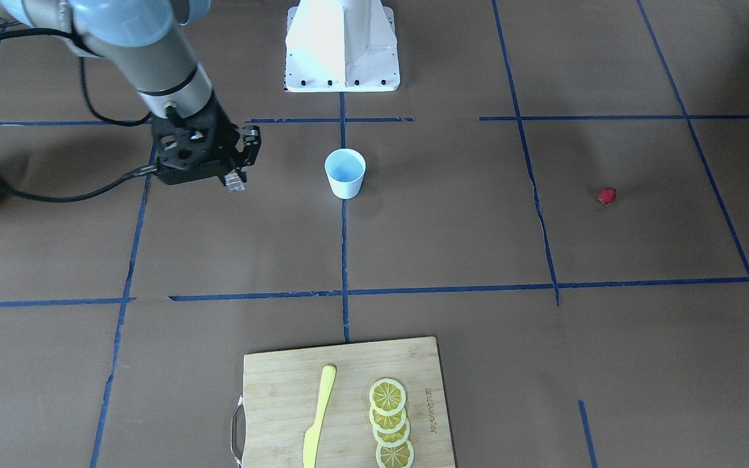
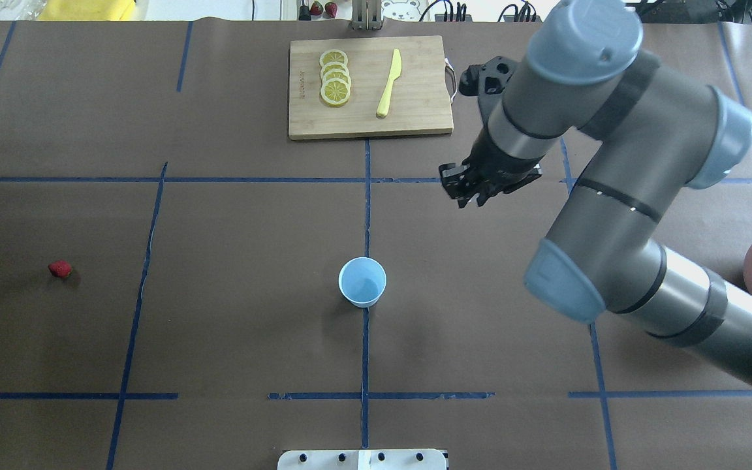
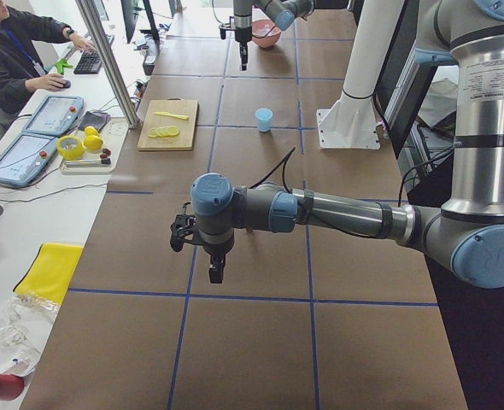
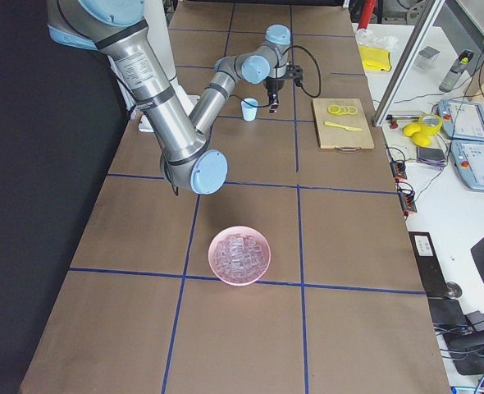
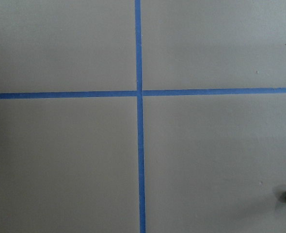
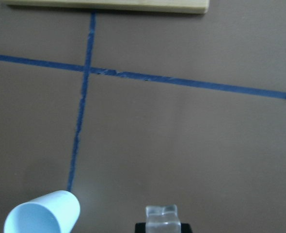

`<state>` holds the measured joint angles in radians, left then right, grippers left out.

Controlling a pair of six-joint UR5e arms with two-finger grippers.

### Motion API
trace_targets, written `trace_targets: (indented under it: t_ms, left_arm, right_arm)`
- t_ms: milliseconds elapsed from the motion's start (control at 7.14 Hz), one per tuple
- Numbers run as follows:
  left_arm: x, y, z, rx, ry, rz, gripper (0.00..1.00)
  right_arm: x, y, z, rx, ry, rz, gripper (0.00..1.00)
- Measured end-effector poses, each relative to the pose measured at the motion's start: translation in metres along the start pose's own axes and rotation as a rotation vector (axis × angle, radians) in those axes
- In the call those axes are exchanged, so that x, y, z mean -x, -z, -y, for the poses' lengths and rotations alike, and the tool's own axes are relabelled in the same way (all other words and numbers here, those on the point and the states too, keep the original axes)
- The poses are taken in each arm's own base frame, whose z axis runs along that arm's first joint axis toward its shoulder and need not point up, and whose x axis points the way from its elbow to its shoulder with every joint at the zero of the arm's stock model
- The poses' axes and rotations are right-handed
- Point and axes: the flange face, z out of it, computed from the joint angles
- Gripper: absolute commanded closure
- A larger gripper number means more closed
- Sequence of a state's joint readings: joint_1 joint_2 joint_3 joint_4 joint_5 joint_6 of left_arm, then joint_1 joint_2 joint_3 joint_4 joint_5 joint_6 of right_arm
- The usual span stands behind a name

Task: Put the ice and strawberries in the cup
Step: 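Carry the ice cube with the right gripper over the blue cup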

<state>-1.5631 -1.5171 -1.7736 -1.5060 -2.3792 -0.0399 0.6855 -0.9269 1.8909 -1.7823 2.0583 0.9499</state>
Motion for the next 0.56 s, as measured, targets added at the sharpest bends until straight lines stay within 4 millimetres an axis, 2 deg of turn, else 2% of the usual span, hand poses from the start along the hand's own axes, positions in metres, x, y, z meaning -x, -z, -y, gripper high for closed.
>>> trace_targets:
  t_ms: [140,280,560]
  left_arm:
    - [0.000,0.000,0.000,0.000,0.000,0.000,0.00]
    - [0.001,-0.001,0.000,0.001,0.001,0.000,0.00]
    - [0.003,-0.003,0.000,0.002,0.002,0.001,0.00]
  right_arm:
    - [0.044,-0.017,-0.018,0.000,-0.003,-0.004,1.00]
    - [0.077,-0.035,-0.033,0.005,0.000,-0.016,1.00]
    - [0.111,-0.061,-0.053,0.024,0.019,-0.037,0.99]
